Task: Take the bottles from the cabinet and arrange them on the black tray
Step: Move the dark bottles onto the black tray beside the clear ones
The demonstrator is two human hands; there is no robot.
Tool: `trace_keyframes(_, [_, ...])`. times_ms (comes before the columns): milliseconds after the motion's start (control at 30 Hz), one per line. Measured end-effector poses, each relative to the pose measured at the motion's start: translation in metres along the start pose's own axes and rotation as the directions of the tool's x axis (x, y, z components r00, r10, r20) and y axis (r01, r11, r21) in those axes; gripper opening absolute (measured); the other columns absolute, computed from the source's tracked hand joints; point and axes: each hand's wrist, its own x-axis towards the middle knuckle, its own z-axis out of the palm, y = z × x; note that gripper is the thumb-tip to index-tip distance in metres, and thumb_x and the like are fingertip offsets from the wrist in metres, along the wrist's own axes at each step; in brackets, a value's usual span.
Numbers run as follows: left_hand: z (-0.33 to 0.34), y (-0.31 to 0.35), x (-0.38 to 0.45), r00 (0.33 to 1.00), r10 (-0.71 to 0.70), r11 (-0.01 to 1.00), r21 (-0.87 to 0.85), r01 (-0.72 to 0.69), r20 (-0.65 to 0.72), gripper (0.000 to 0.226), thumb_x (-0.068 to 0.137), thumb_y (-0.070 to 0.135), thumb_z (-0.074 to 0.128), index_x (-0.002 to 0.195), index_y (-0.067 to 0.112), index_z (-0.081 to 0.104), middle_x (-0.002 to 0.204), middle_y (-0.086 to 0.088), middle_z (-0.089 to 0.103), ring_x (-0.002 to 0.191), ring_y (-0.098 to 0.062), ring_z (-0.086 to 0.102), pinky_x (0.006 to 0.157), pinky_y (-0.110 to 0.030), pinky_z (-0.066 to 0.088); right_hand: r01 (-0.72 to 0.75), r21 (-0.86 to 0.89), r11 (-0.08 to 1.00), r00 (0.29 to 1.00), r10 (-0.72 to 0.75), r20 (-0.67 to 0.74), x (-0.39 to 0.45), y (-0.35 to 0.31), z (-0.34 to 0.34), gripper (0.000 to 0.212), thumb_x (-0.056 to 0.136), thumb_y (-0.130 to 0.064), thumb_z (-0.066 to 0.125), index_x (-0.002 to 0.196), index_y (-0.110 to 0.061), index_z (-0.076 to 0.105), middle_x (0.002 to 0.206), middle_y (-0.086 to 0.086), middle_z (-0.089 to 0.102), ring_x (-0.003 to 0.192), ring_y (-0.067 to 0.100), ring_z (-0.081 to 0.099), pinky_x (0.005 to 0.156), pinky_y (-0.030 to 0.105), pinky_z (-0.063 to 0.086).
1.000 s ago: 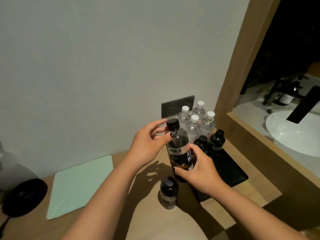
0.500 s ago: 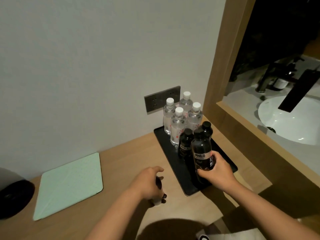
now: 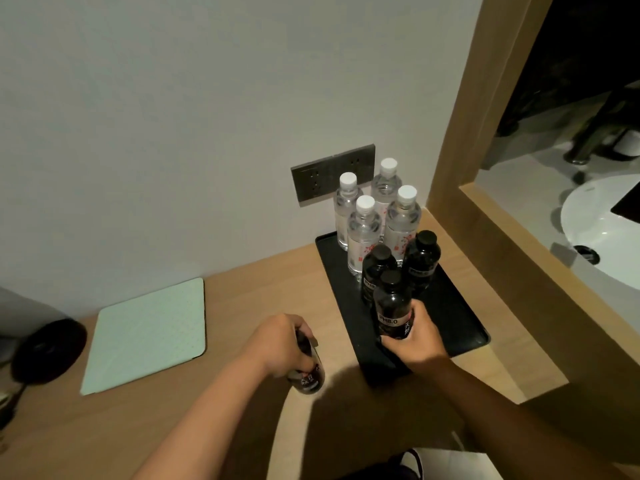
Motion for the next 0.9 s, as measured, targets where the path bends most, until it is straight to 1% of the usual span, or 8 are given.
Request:
trace_keyframes(67, [-0.001,0.0,0.001,1.0,-0.014,1.0,-0.008,0.014,-0.011,0.032,0.069,0.018,0.078,0.095,0.028,0.062,0.097,0.004,0.059,0.089,-0.017,0.06,0.076,-0.027,0.055,0.03,-0.003,1.0,1.0,-0.03,-0.005,0.003,0.003,0.003,0.072,0.066,-0.002,0.08,0.128,-0.009,0.043,0.126,0.01,0.056,0.122,0.024,0.051,0.095,0.024,0.036])
trace_keyframes(167, [-0.003,-0.001,0.001,0.999,-0.028,0.999,-0.025,0.028,-0.018,0.033,0.067,0.018,0.078,0.096,0.027,0.064,0.098,0.003,0.06,0.092,-0.018,0.061,0.08,-0.031,0.056,0.03,-0.002,1.0,0.999,-0.03,-0.013,0.004,0.005,0.004,0.075,0.066,-0.001,0.08,0.13,-0.009,0.042,0.126,0.008,0.056,0.121,0.022,0.051,0.095,0.022,0.034])
trace_keyframes(333, [-0.004,-0.004,0.002,0.999,-0.044,0.997,-0.07,0.042,-0.026,0.031,0.066,0.018,0.08,0.089,0.027,0.061,0.095,0.004,0.06,0.089,-0.017,0.061,0.078,-0.029,0.055,0.067,0.044,0.997,0.998,-0.066,-0.01,0.002,0.008,0.002,0.074,0.067,-0.001,0.079,0.129,-0.016,0.041,0.113,-0.003,0.052,0.108,0.01,0.048,0.093,0.023,0.035])
trace_keyframes(500, [-0.01,-0.003,0.002,0.996,-0.065,0.995,-0.076,0.07,0.064,0.044,0.059,0.018,0.087,0.091,0.026,0.058,0.098,0.003,0.06,0.093,-0.018,0.06,0.084,-0.03,0.054,0.056,0.035,0.998,0.998,-0.057,0.014,0.006,0.015,0.004,0.077,0.068,-0.001,0.079,0.13,-0.016,0.038,0.119,0.0,0.053,0.111,0.011,0.048,0.094,0.024,0.035])
trace_keyframes(600, [-0.011,0.0,0.001,0.994,-0.059,0.997,-0.042,0.063,0.088,0.045,0.059,0.014,0.086,0.091,0.027,0.057,0.096,0.004,0.06,0.09,-0.016,0.059,0.08,-0.027,0.054,0.038,0.023,0.999,0.999,-0.039,0.019,0.008,0.016,0.004,0.078,0.068,-0.002,0.079,0.132,-0.014,0.037,0.125,0.005,0.055,0.114,0.013,0.049,0.095,0.023,0.034])
trace_keyframes(700, [-0.006,0.004,-0.001,0.997,-0.061,0.997,-0.054,0.064,0.047,0.039,0.062,0.012,0.081,0.092,0.023,0.058,0.093,0.003,0.06,0.085,-0.016,0.059,0.073,-0.025,0.055,0.028,0.017,0.999,0.999,-0.028,0.026,0.011,0.016,0.004,0.079,0.067,-0.003,0.08,0.133,-0.013,0.037,0.127,0.007,0.055,0.117,0.015,0.049,0.097,0.024,0.034])
trace_keyframes(767, [-0.002,0.003,-0.002,0.997,-0.076,0.993,-0.087,0.077,0.011,0.038,0.061,0.014,0.08,0.092,0.022,0.059,0.095,0.001,0.063,0.087,-0.017,0.062,0.074,-0.029,0.058,0.004,-0.003,1.0,1.0,-0.004,0.024,0.012,0.016,0.002,0.082,0.065,-0.004,0.082,0.133,-0.014,0.038,0.131,0.007,0.053,0.125,0.02,0.048,0.1,0.027,0.034])
trace_keyframes(900, [0.0,-0.005,-0.003,0.991,-0.132,0.968,-0.221,0.122,-0.033,0.037,0.059,0.019,0.083,0.091,0.021,0.063,0.094,-0.002,0.066,0.086,-0.018,0.065,0.07,-0.033,0.06,-0.052,-0.092,0.994,0.996,0.057,0.062,0.011,0.012,-0.002,0.087,0.058,-0.017,0.088,0.131,-0.016,0.041,0.132,0.005,0.049,0.127,0.022,0.045,0.104,0.032,0.035])
